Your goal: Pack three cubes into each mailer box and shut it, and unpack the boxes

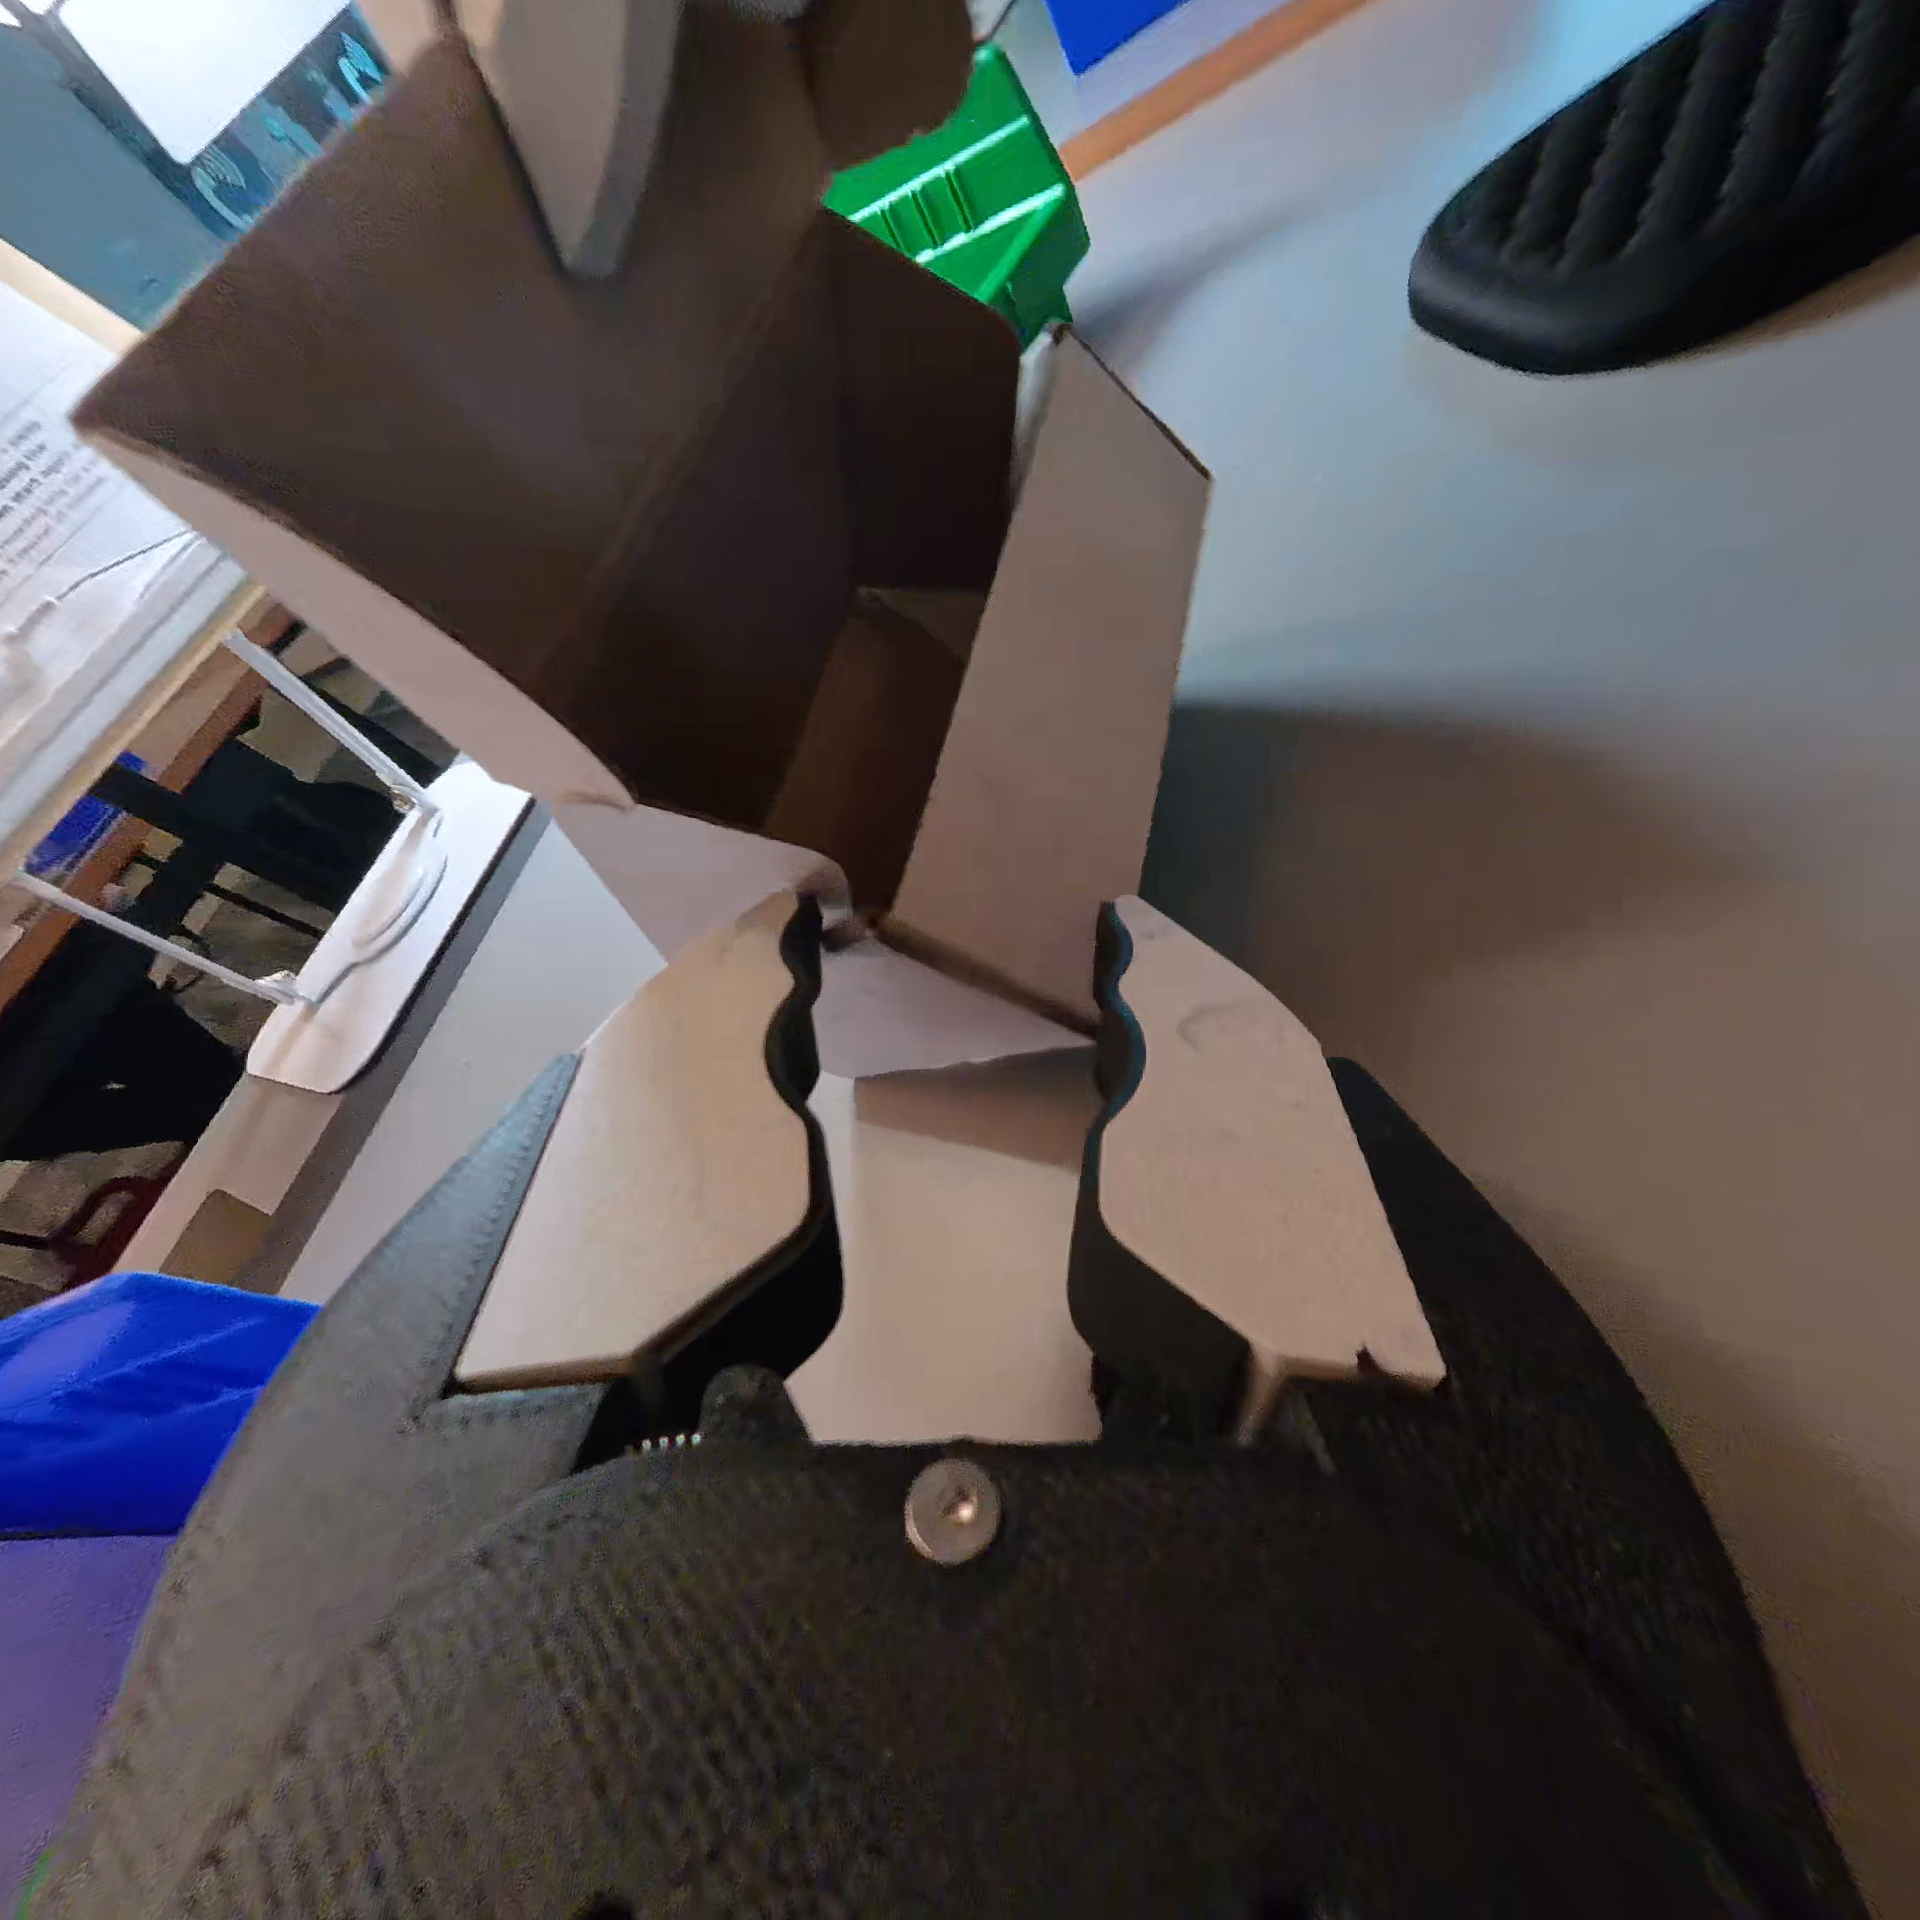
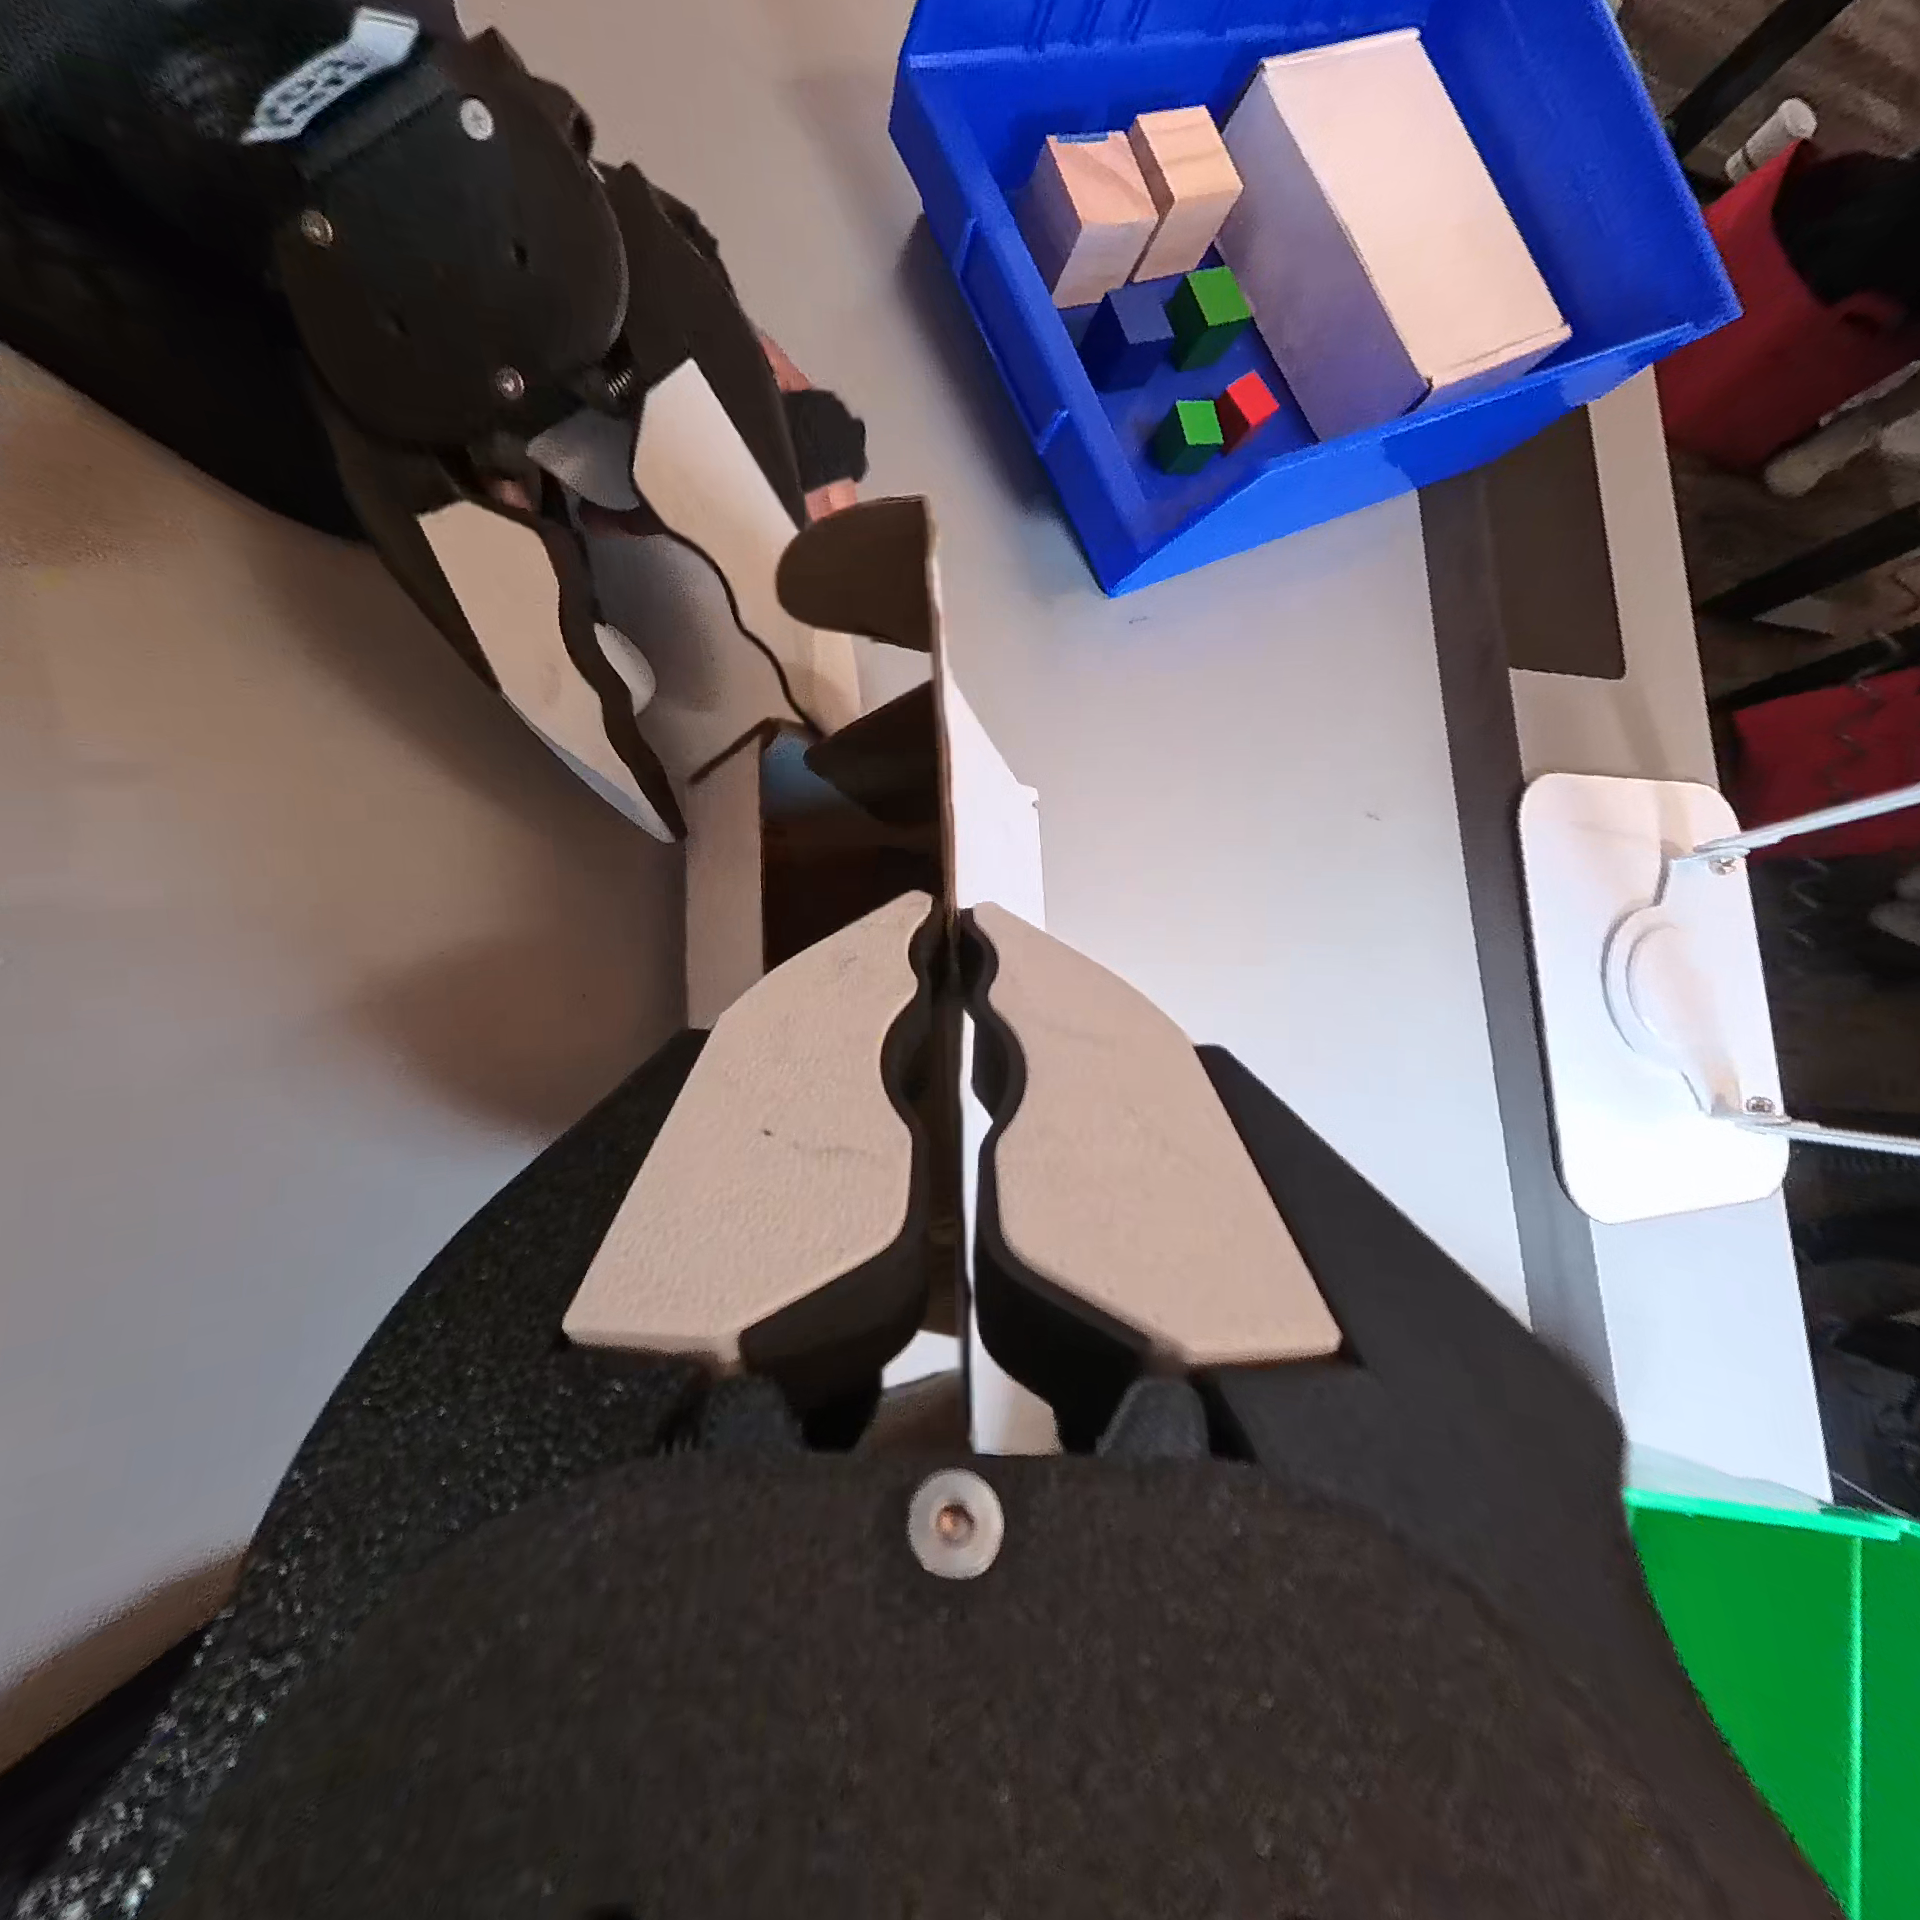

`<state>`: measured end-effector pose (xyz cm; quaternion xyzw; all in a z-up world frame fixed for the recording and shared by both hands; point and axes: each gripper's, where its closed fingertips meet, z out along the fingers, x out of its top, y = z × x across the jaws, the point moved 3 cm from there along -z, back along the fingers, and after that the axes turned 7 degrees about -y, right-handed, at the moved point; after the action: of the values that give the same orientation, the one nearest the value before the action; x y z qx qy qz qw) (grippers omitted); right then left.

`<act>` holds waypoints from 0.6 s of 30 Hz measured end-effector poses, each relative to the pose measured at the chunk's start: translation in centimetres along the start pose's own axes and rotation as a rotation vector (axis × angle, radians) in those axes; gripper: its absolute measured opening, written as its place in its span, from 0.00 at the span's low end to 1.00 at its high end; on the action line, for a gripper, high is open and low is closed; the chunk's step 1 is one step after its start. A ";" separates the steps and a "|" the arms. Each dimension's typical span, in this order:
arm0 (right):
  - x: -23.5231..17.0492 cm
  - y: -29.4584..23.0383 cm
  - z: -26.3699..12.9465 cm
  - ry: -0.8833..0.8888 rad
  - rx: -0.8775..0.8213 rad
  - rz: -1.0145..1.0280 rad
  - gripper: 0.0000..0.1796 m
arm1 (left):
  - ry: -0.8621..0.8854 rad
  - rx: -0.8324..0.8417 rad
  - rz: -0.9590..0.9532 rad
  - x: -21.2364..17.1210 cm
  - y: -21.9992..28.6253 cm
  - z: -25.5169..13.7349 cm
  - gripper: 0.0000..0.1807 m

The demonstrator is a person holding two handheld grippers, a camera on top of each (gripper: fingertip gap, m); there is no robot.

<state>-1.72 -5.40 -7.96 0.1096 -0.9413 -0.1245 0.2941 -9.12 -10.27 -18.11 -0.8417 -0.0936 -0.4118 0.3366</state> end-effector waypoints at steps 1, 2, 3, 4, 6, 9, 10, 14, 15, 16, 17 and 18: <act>0.1 0.0 0.0 0.001 0.000 -0.001 0.01 | -0.011 -0.004 0.017 -0.1 0.2 0.1 0.26; 0.2 0.1 -0.1 0.001 0.001 0.008 0.01 | -0.025 -0.012 0.030 -0.3 0.4 0.1 0.25; 0.3 0.3 -0.2 0.002 0.003 0.020 0.01 | -0.041 -0.017 0.047 -0.5 0.5 0.2 0.23; 0.5 0.4 -0.3 0.008 0.004 0.033 0.01 | -0.059 -0.020 0.069 -0.7 0.7 0.3 0.20; 0.7 0.7 -0.6 0.023 0.022 0.075 0.01 | -0.096 -0.020 0.121 -1.2 1.1 0.6 0.18; 0.8 1.4 -0.9 0.020 0.013 0.111 0.01 | -0.138 -0.040 0.181 -1.7 2.0 1.0 0.09; 0.7 1.7 -0.9 0.016 0.006 0.107 0.01 | -0.148 -0.039 0.195 -1.8 2.1 1.1 0.10; 0.5 3.9 -0.9 -0.005 -0.051 0.106 0.01 | -0.162 -0.054 0.194 -1.6 2.4 1.2 0.08; 0.4 4.9 -0.9 -0.024 -0.077 0.097 0.01 | -0.162 -0.066 0.189 -1.5 2.5 1.1 0.08; 0.1 5.9 -0.6 -0.051 -0.100 0.086 0.01 | -0.160 -0.074 0.189 -1.4 2.7 1.1 0.07; -0.2 7.0 -0.2 -0.086 -0.128 0.076 0.01 | -0.160 -0.082 0.192 -1.3 2.9 1.1 0.07; -0.7 8.1 0.4 -0.129 -0.150 0.070 0.01 | -0.158 -0.087 0.196 -1.2 3.1 1.1 0.07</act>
<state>-2.44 2.48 -6.26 0.0461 -0.9496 -0.1912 0.2443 -7.89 -11.72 -21.01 -0.8905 -0.0191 -0.3128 0.3299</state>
